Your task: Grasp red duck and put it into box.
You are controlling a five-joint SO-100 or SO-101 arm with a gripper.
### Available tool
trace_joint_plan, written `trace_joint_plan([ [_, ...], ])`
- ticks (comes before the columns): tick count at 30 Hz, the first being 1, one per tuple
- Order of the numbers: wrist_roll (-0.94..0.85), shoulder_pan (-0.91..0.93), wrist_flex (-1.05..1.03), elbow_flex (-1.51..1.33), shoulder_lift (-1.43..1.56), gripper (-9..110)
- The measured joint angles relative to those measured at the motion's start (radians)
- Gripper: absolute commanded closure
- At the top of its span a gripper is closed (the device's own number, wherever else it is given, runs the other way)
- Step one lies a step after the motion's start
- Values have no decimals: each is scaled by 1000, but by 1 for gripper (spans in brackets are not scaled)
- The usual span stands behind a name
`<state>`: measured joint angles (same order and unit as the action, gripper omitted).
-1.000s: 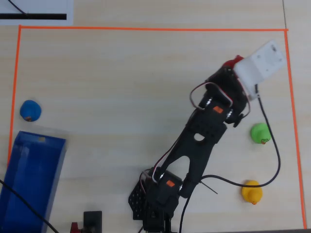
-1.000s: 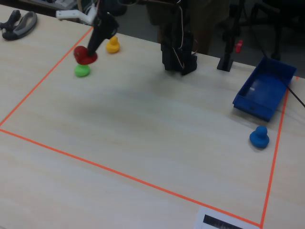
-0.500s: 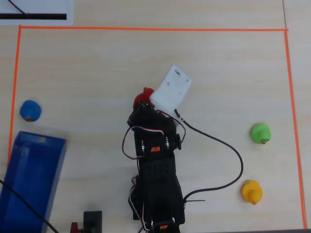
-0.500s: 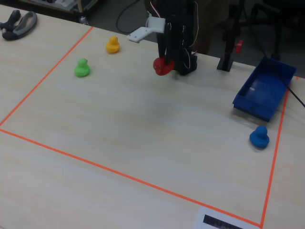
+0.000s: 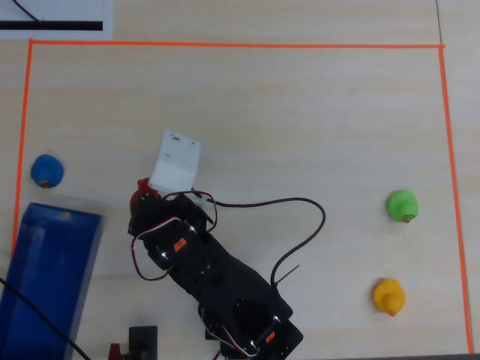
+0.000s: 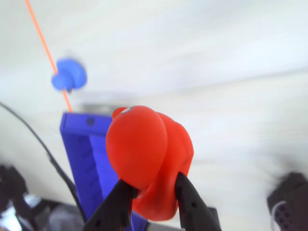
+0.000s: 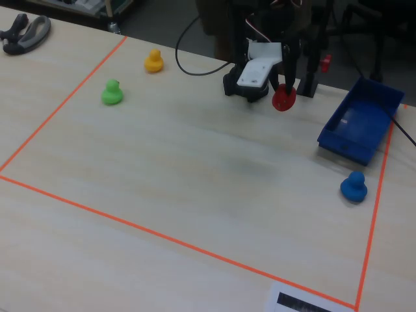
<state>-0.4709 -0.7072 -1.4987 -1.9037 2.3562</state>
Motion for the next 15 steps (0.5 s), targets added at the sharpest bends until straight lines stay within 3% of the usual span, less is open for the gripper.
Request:
trace_joint_plan([
  [7, 71, -225, 57, 12, -95, 101],
  [15, 29, -330, 54, 173, -189, 101],
])
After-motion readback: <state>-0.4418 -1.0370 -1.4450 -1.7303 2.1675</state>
